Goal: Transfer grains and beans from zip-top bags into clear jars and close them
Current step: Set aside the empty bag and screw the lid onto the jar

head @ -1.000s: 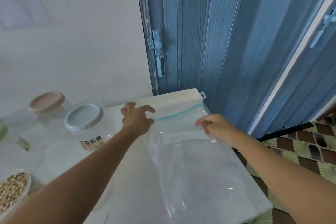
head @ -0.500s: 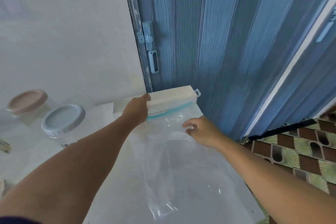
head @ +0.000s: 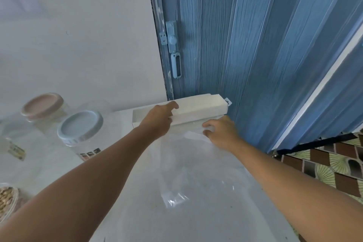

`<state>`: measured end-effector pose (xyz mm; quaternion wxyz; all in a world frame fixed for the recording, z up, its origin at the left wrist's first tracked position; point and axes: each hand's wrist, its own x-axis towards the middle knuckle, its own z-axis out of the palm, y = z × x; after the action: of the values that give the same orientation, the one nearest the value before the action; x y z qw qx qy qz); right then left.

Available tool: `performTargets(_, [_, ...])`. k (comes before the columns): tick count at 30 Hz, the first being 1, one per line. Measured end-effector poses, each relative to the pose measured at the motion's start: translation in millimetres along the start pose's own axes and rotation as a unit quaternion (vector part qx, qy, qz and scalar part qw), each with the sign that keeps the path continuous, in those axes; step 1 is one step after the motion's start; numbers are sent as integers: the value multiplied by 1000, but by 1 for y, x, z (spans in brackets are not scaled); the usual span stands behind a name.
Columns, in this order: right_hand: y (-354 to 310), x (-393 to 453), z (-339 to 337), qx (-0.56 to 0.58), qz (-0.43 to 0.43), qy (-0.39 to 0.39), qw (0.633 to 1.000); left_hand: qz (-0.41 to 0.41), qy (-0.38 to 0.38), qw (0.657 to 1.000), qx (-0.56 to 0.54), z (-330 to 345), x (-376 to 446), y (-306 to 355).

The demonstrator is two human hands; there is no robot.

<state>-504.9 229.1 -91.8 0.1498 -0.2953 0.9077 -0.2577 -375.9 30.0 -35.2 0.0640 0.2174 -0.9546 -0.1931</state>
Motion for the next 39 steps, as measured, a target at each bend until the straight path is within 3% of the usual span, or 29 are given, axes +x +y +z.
performTargets(4, [-15,-21,-16,-80,17,25,996,-12,-19,1000,-5,9,-5,-5])
performTargets(7, [-40,-43,-32,-63,-52,58,995,-13,-26,1000,-12,10,-4,-7])
performTargets(10, [-69,-71,-36,-15,-142,-83,986,-16,-30,999,-23,8,-3,-10])
performTargets(13, [-77,-96,-21,-115,-168,-236,950,-14,-33,999,-31,7,-3,-13])
performTargets(15, [-68,-104,-6,-167,-173,-262,935,-10,-28,999,-34,7,-5,-14])
performTargets(26, [-34,-106,40,-247,-221,-171,928,6,-28,998,-48,7,-8,-18])
performTargets(34, [-37,-106,40,-235,-202,-178,934,19,-55,998,-8,0,-14,-14])
performTargets(39, [-47,-102,28,-133,-167,-219,952,44,-17,999,5,-22,-50,-3])
